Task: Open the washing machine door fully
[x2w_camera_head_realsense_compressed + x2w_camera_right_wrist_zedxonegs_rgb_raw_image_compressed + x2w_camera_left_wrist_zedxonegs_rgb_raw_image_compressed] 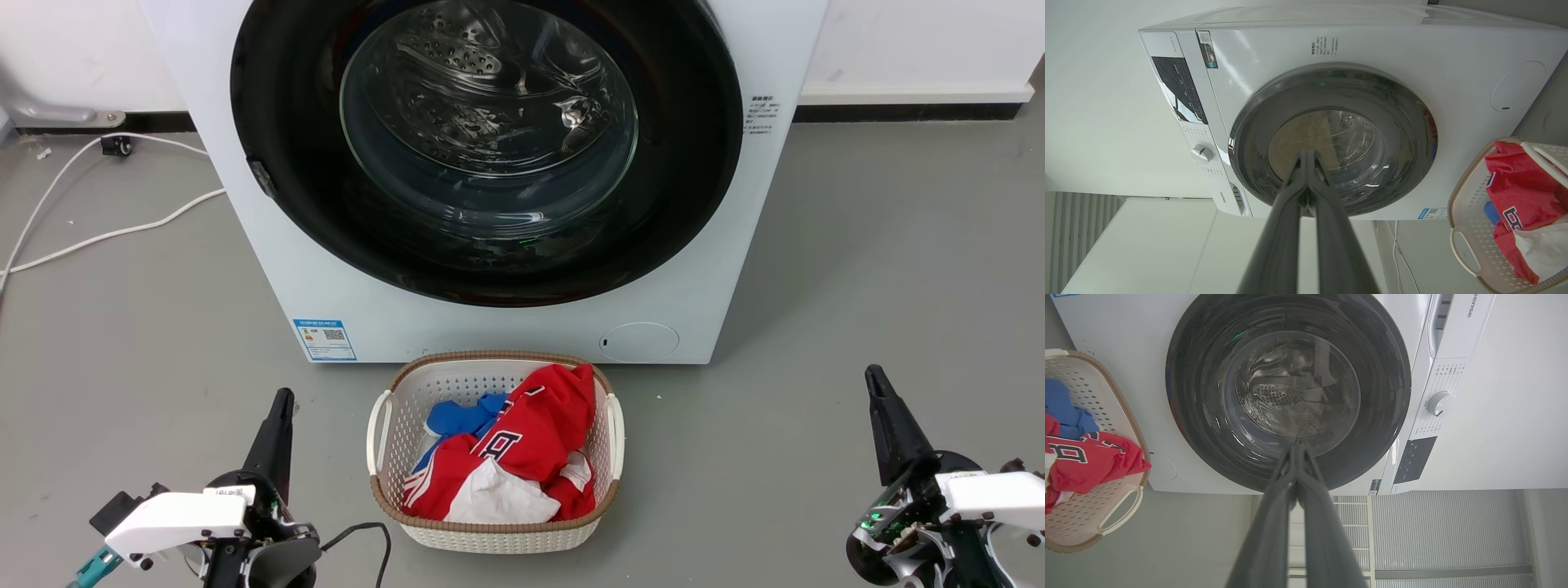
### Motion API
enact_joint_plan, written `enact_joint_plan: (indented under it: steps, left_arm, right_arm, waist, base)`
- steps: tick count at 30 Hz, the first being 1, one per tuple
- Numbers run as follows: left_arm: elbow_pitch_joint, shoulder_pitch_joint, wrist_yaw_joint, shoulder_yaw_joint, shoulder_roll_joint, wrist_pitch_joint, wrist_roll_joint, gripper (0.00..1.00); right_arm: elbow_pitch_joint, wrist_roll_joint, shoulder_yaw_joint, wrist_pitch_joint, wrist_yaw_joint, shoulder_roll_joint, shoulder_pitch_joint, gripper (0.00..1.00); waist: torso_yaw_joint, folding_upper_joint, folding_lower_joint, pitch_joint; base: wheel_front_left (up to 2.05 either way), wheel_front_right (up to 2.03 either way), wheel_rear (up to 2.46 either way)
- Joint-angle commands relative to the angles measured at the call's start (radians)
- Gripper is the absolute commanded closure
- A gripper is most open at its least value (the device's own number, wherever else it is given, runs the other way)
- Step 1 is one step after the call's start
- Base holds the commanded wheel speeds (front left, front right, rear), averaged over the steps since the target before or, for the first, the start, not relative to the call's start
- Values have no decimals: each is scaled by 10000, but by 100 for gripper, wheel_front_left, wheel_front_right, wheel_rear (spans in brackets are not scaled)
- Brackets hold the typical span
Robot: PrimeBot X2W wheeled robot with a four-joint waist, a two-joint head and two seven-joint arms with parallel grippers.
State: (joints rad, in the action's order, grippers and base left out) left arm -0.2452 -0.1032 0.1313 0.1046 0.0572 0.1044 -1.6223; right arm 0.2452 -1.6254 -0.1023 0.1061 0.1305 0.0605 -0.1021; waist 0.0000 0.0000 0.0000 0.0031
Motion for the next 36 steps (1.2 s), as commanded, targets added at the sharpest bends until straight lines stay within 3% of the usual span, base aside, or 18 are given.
enact_joint_plan:
  steps: [1, 19, 20, 29, 36]
  left_arm:
    - [-10, -102, 33, 28, -12, 71, 41, 100]
    - [-12, -105, 33, 48, -30, 81, 71, 100]
    - [-30, 14, -4, 19, -17, 24, -1, 0]
    - [-35, 290, -7, 27, -64, -316, 281, 0]
    - [440, 317, -207, 148, -63, -692, 2036, 0]
  right_arm:
    - [16, 71, -13, 15, 4, -32, -126, 100]
    - [17, 82, -39, 46, 4, -51, -128, 100]
    - [25, 30, -23, 0, 2, -19, 14, 0]
    - [186, 434, -46, -330, -1, -44, 337, 0]
    - [-304, 2277, -249, -706, 0, -49, 432, 0]
  waist:
    - [0, 0, 0, 0]
    - [0, 0, 0, 0]
    - [0, 0, 0, 0]
    - [-1, 0, 0, 8]
    - [2, 0, 0, 35]
  base:
    - [0, 0, 0]
    - [0, 0, 0]
    - [0, 0, 0]
    - [0, 0, 0]
    - [0, 0, 0]
